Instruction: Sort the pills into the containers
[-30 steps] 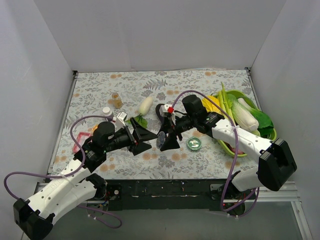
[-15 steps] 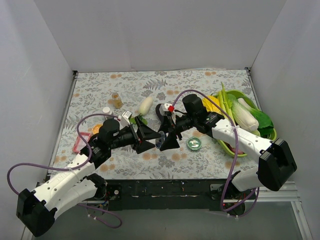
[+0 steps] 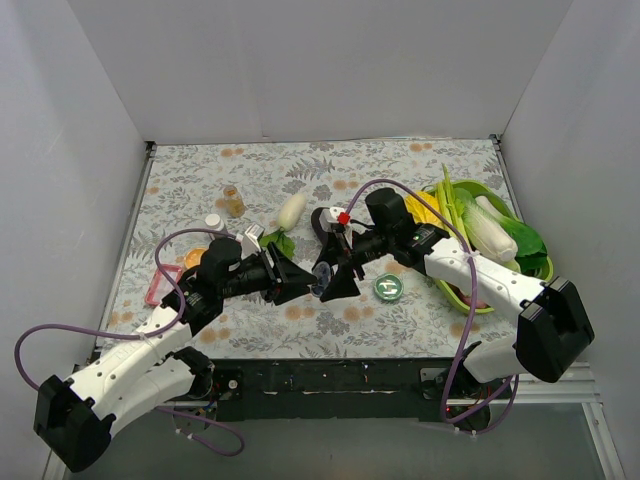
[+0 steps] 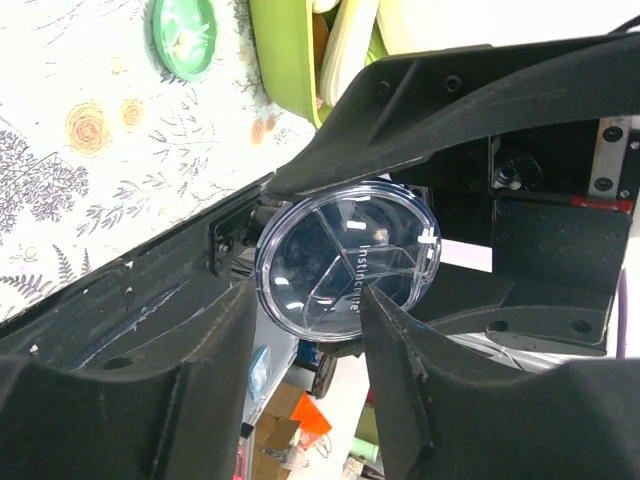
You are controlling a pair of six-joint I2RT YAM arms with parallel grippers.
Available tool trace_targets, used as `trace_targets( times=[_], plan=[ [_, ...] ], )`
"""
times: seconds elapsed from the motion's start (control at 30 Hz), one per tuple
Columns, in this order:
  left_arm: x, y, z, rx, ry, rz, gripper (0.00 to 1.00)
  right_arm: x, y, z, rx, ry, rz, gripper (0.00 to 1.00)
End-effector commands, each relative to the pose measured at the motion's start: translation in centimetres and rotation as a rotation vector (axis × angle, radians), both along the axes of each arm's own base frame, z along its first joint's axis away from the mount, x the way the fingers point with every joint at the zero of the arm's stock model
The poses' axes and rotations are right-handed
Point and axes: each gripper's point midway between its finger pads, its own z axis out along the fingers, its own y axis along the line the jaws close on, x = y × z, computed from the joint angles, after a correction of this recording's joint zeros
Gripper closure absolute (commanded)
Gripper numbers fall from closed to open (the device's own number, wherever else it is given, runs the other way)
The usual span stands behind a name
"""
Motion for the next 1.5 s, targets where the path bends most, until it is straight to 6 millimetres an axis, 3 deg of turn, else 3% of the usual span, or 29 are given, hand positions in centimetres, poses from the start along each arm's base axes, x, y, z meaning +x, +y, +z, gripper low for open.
trace_targets(
  times=[0.0, 0.3, 0.63, 0.97, 1.13, 1.47],
  plan=[
    [-0.1, -0.2, 4.1, -0.066, -0.08, -0.013, 0.59, 0.5, -0.2, -1.3, -0.039, -0.071, -0.018, 0.94],
    [-0.2, 0.0, 6.1, -0.079, -0.122, -0.013, 0.66, 1.4, -0.5, -2.9, -0.1, -0.135, -0.056, 0.95],
    [-0.3, -0.3, 7.3, -0.151, -0.125, -0.02, 0.68, 1.4, -0.4, -3.0, -0.108, -0.16, -0.066, 0.95],
    [-0.8, -0.3, 3.7, -0.11, -0.04, -0.035, 0.68, 1.5, -0.3, -2.4, -0.095, -0.167, -0.079, 0.96],
    [-0.5, 0.0, 1.4, 0.003, 0.004, -0.025, 0.68, 1.7, -0.4, -2.6, -0.104, -0.177, -0.085, 0.96],
    [0.6, -0.3, 0.1, 0.078, 0.045, -0.009, 0.61, 1.7, -0.2, -3.0, -0.12, -0.199, -0.085, 0.96]
  ],
)
